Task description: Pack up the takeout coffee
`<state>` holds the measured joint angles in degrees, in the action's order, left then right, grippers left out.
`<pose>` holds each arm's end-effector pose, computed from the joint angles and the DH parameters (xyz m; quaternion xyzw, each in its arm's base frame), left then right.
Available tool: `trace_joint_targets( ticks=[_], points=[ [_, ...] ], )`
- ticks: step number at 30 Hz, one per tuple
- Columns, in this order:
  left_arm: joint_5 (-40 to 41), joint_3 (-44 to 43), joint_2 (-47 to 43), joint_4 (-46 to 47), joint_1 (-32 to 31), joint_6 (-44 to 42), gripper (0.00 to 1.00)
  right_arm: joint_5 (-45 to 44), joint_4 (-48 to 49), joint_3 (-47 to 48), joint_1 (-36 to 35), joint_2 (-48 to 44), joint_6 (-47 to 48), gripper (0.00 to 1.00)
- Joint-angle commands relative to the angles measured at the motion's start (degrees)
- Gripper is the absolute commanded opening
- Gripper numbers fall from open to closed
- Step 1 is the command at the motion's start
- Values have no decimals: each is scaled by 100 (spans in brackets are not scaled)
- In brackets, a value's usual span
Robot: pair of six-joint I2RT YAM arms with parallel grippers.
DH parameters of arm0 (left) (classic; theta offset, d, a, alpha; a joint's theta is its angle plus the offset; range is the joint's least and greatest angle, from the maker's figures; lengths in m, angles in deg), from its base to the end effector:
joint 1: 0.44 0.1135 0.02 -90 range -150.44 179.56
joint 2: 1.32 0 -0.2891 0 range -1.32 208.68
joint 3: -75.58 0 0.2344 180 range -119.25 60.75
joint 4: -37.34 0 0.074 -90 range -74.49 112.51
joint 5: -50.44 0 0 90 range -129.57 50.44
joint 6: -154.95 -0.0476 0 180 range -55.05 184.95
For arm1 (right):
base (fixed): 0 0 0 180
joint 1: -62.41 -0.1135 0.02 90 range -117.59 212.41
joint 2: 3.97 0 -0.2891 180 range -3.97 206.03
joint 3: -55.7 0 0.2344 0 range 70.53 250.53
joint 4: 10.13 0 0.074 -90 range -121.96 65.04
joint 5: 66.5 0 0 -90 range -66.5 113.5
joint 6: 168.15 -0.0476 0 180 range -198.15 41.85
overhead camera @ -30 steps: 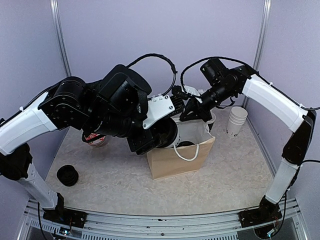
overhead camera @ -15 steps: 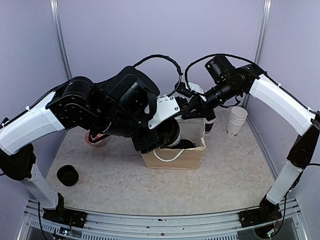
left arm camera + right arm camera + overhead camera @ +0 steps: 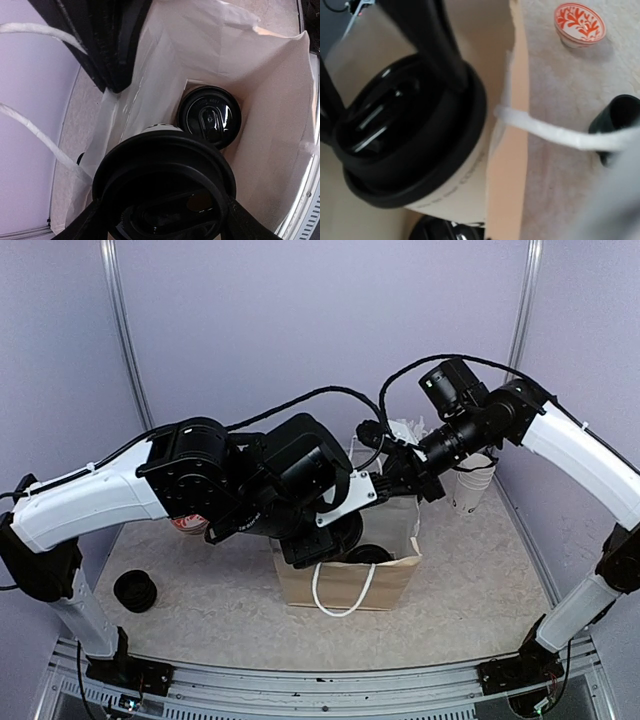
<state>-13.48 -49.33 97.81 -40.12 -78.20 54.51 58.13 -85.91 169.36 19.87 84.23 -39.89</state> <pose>0.0945 -0.3370 0.4093 0.5872 0.7124 0.0002 0.3843 0.1989 0.2193 0.4161 -0.6589 0.6184 0.2919 0.3133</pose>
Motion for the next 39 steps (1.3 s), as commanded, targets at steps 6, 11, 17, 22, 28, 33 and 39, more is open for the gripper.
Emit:
trace_joint_targets(
  ticks=[6, 11, 17, 22, 28, 33, 39],
  points=[
    [180, 570, -8, -207, -292, 244, 64, 346, -43, -198, -190, -290, 246, 0],
    [93, 658, 51, -205, -292, 236, 63, 351, -102, -153, -335, -299, 295, 2],
    [114, 677, 206, -179, -285, 202, 63, 392, -127, -200, -377, -272, 262, 3],
    [203, 769, 274, -208, -285, 218, 62, 477, -145, -222, -377, -337, 285, 4],
    [230, 942, 251, -275, -308, 293, 61, 637, -253, -268, -378, -365, 375, 16],
    [282, 953, 258, -327, -485, 353, 61, 761, -823, 191, -371, -331, 652, 35],
    [462, 958, 276, -506, -806, 606, 61, 998, -904, 763, -6, -525, 800, 45]
  ],
)
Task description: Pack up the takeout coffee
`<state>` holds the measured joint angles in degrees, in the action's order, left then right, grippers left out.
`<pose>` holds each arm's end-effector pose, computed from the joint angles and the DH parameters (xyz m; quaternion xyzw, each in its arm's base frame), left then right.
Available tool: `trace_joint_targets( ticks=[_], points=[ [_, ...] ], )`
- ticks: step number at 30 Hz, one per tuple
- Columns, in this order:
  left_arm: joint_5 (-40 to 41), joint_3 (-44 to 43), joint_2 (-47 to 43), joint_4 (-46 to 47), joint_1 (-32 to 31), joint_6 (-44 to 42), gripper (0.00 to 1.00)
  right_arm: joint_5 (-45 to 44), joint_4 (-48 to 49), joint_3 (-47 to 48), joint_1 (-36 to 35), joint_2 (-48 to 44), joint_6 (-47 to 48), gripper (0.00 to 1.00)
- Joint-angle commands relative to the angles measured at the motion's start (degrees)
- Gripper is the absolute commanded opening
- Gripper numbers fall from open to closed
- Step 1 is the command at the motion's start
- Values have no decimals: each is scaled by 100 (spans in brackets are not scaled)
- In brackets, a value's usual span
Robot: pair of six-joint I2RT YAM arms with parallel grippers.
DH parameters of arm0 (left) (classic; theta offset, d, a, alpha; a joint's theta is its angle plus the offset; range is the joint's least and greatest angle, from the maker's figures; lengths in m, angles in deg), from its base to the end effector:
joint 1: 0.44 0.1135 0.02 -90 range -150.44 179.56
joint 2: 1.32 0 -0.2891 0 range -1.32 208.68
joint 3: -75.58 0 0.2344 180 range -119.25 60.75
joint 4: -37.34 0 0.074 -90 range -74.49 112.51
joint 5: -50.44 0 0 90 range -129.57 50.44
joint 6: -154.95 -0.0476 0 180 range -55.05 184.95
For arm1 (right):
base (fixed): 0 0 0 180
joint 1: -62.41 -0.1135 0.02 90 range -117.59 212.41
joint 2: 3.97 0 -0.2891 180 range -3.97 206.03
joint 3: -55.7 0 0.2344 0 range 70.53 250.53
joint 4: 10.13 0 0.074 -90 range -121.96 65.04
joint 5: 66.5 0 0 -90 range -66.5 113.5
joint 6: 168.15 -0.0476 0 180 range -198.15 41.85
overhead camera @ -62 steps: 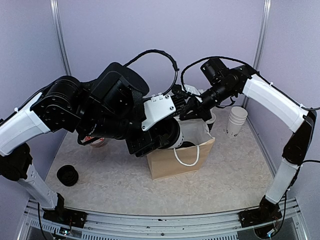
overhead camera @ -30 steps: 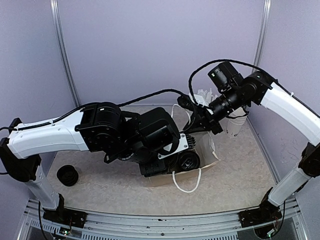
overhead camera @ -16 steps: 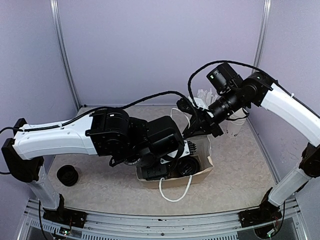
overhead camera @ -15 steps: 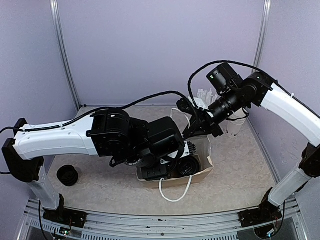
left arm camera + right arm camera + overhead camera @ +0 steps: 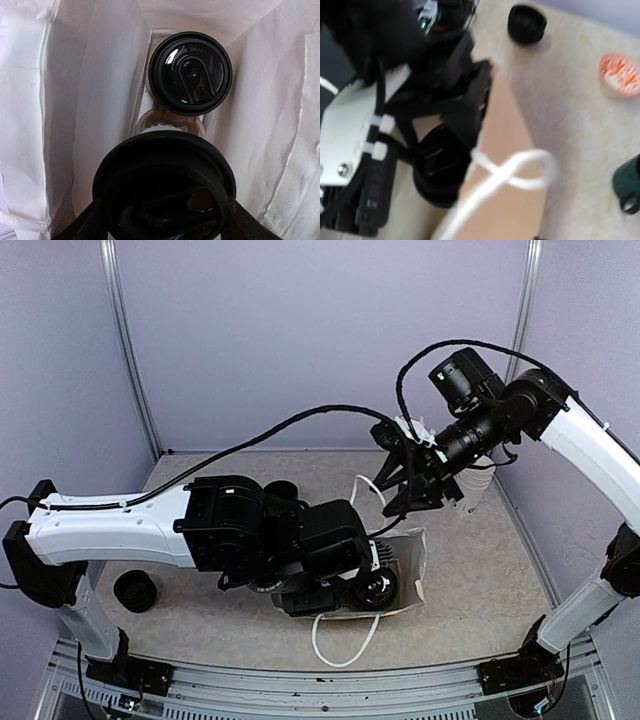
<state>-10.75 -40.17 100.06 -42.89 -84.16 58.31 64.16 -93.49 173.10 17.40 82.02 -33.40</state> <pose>0.0612 -0.3468 0.3495 0.6352 0.7045 0.0641 0.3100 0.1673 0.2113 0.4373 -0.7058 0.5482 0.3291 0.3049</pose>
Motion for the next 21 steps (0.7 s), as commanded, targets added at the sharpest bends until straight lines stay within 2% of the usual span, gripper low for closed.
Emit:
trace_joint_targets(
  ticks=[1, 4, 9, 16, 21],
  points=[
    [223, 80, 60, -259, -301, 298, 61, 481, -106, 451, 392, -311, 141, 46],
    [212, 192, 111, -352, -442, 478, 60, 504, 277, 377, 685, -239, -72, 44],
    [359, 377, 232, -504, -542, 712, 58, 221, 920, -63, 767, 164, -366, 44],
    [701, 398, 275, -391, -739, 883, 59, -252, 1551, -327, 767, 1139, -924, 45],
    [1046, 655, 3, -58, -849, 844, 59, -553, 1829, -444, 771, 1787, -965, 45]
  ],
)
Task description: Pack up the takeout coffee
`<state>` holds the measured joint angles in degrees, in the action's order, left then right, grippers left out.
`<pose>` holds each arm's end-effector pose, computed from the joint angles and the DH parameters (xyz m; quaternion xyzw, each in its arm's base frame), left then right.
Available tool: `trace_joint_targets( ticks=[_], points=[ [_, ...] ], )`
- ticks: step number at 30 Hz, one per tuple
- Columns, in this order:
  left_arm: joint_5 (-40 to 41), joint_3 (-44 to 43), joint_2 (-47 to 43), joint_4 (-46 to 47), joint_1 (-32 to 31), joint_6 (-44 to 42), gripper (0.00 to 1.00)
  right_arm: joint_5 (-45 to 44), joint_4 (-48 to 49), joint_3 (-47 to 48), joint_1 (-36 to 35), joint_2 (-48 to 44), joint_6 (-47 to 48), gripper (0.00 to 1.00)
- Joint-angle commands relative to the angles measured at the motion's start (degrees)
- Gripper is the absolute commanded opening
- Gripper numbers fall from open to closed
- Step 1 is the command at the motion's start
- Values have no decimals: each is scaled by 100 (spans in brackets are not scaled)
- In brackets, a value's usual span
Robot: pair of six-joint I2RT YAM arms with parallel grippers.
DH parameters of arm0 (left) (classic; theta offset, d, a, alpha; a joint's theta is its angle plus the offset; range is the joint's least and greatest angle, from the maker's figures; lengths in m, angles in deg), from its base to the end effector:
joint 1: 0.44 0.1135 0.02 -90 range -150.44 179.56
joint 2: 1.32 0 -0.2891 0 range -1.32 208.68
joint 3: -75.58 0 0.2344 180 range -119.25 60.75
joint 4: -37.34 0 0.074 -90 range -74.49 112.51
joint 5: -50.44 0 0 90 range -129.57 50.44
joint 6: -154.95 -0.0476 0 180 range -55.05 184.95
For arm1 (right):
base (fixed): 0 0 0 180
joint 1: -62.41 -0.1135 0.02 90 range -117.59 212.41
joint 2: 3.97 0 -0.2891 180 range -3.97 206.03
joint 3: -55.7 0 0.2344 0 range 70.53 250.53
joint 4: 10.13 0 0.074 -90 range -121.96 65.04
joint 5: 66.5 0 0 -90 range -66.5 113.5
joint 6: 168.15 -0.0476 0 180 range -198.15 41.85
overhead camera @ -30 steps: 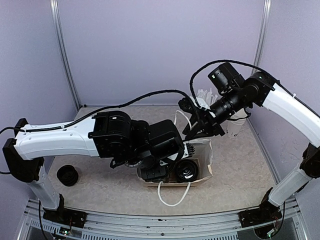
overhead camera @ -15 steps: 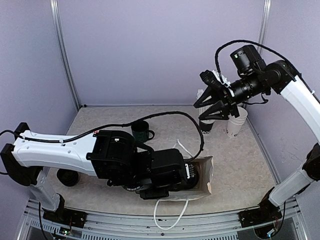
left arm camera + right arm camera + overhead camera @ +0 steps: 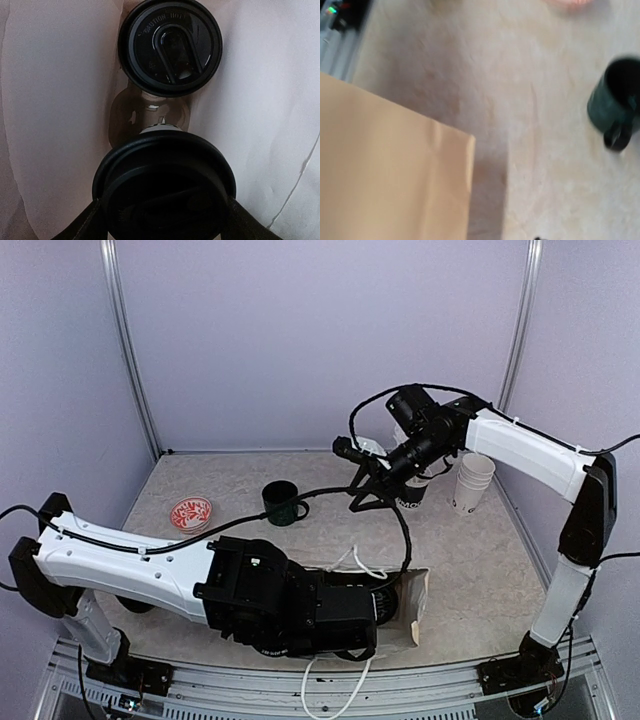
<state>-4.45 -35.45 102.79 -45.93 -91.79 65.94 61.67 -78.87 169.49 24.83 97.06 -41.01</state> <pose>0.0191 -0.3504 0.3124 0.6462 0.6927 0.1257 0.2945 0.2723 0.2467 0.3567 -0.6244 0.6602 0.3137 0.2753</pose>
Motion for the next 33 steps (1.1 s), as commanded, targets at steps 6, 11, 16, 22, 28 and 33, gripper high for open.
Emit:
trace_joint_targets(
  ticks=[6, 11, 16, 22, 28, 33],
  points=[
    [464, 786, -623, 779, -96, -79, 59, -640, 752, -100, 49, 863, -369, 43],
    [460, 1344, -977, 1309, -86, -520, 58, -928, 1043, -215, 51, 1187, -556, 41],
    [300, 1493, -1076, 1521, -4, -757, 58, -1129, 1185, -220, 49, 1432, -636, 41],
    [250, 1677, -1136, 1822, 118, -1135, 58, -925, 1124, -171, 24, 1758, -711, 41],
    [153, 1850, -1140, 2072, 280, -1472, 58, -763, 1008, -186, -70, 1955, -625, 41],
    [137, 1877, -1105, 2172, 364, -1721, 58, -679, 994, -206, -127, 2062, -604, 41]
  ],
)
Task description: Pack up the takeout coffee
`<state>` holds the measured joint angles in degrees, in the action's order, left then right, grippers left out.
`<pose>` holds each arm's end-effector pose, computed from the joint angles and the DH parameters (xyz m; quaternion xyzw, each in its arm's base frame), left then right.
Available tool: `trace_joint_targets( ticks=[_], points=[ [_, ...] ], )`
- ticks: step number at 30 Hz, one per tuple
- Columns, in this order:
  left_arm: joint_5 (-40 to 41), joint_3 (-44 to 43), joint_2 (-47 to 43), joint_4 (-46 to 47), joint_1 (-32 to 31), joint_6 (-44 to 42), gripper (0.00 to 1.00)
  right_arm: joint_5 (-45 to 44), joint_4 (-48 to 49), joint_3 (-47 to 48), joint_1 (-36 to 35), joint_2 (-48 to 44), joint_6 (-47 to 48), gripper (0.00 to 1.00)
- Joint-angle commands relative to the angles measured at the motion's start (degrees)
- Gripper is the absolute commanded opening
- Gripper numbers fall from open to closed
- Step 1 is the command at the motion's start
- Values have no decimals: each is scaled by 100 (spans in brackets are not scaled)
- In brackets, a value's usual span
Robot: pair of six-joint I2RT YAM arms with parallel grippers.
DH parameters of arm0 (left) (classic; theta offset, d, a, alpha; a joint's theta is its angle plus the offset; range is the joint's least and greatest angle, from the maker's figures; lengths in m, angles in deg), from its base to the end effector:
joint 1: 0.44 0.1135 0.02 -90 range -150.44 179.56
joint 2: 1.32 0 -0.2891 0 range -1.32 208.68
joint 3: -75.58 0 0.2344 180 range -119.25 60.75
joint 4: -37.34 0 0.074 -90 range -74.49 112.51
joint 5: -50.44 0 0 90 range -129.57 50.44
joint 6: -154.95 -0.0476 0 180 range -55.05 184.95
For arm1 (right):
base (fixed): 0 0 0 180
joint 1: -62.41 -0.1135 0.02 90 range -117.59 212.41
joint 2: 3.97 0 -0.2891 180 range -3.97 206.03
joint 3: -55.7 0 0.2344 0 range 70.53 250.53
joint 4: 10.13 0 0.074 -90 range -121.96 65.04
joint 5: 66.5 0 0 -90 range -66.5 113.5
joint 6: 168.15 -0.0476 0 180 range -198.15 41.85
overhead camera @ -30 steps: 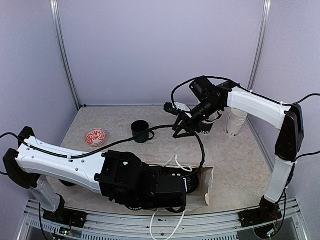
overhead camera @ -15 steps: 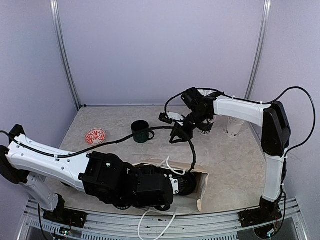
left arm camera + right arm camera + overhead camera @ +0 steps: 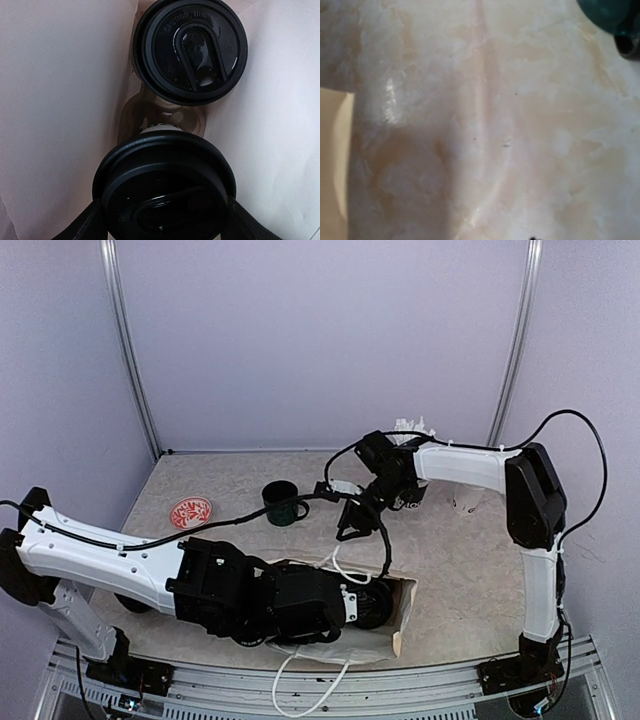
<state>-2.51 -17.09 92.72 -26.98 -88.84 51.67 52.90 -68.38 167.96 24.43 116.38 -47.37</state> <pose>0.0376 -0.3199 0.2942 0.6765 0.6372 0.1245 0.3476 0.3360 0.2919 0.2242 -0.5775 0.7520 0.2603 0.1823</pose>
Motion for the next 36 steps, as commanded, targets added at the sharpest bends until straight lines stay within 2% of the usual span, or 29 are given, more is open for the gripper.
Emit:
trace_joint_targets(
  ticks=[1, 20, 36],
  points=[
    [-58, 55, -89, 316, 76, -347, 58, 223, -63, -57, -102, 144, 33, 41],
    [-103, 92, 97, 346, 183, -958, 58, 561, -115, -312, -335, -90, 92, 39],
    [28, 490, 50, 835, 214, -1364, 58, 933, -83, -464, -508, -106, 159, 39]
  ],
)
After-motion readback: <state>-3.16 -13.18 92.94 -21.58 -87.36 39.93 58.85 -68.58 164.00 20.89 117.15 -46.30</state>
